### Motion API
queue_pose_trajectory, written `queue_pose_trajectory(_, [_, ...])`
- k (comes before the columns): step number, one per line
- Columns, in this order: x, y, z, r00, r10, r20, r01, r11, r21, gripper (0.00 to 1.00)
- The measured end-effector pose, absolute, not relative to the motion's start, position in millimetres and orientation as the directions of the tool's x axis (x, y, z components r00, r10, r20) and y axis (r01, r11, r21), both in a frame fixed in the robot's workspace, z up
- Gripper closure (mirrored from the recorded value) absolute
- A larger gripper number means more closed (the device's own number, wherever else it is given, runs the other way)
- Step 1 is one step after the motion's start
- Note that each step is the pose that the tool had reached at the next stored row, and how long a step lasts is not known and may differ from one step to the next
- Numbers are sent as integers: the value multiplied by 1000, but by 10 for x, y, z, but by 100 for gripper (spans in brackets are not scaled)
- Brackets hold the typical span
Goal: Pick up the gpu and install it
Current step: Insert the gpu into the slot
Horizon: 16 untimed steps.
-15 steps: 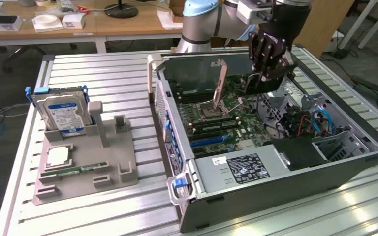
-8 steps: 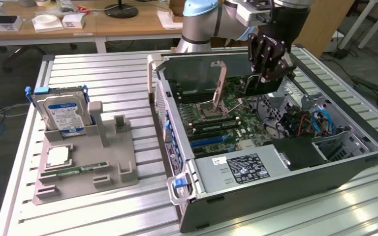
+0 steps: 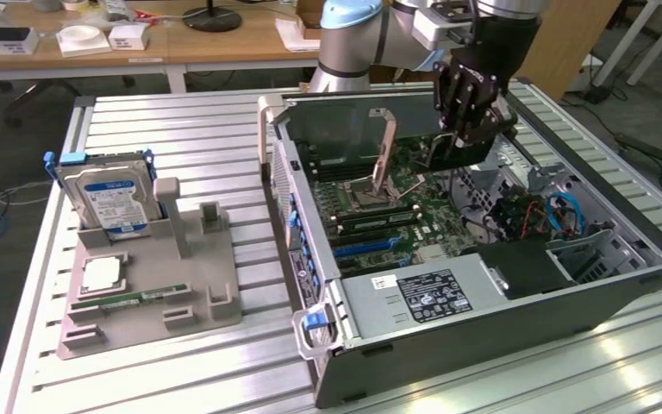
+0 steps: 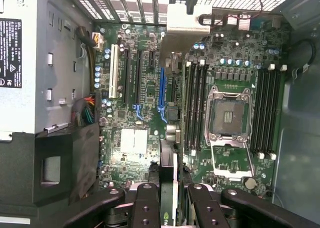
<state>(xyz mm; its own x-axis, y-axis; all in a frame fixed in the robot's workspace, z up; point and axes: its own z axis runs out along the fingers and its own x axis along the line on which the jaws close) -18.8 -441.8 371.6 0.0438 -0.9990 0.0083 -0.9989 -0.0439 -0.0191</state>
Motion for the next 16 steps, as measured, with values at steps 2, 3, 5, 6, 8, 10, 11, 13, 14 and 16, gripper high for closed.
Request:
queue_pose_trajectory(2, [-188, -4418, 3707, 44, -999, 8, -999, -44, -19, 74])
queue_pose_trajectory(3, [-188, -4418, 3703, 44, -999, 8, -999, -44, -19, 74])
queue_pose_trajectory(5, [-188, -4418, 3694, 44, -999, 8, -999, -44, -19, 74])
queue_pose_trajectory(6, [-188, -4418, 3689, 44, -999, 8, -999, -44, -19, 74])
queue_pose_trajectory(8, [-188, -4418, 3681, 44, -999, 8, -999, -44, -19, 74])
queue_pose_trajectory(10, [-188, -4418, 3674, 44, -999, 8, -999, -44, -19, 74])
queue_pose_trajectory(11, [-188, -4418, 3670, 44, -999, 8, -999, -44, -19, 74])
queue_pose_trajectory(13, [-188, -4418, 3663, 44, -999, 8, -999, -44, -19, 74])
queue_pose_trajectory(14, [-188, -4418, 3659, 44, -999, 8, -999, -44, -19, 74])
queue_pose_trajectory(16, [-188, -4418, 3652, 44, -999, 8, -999, -44, -19, 74])
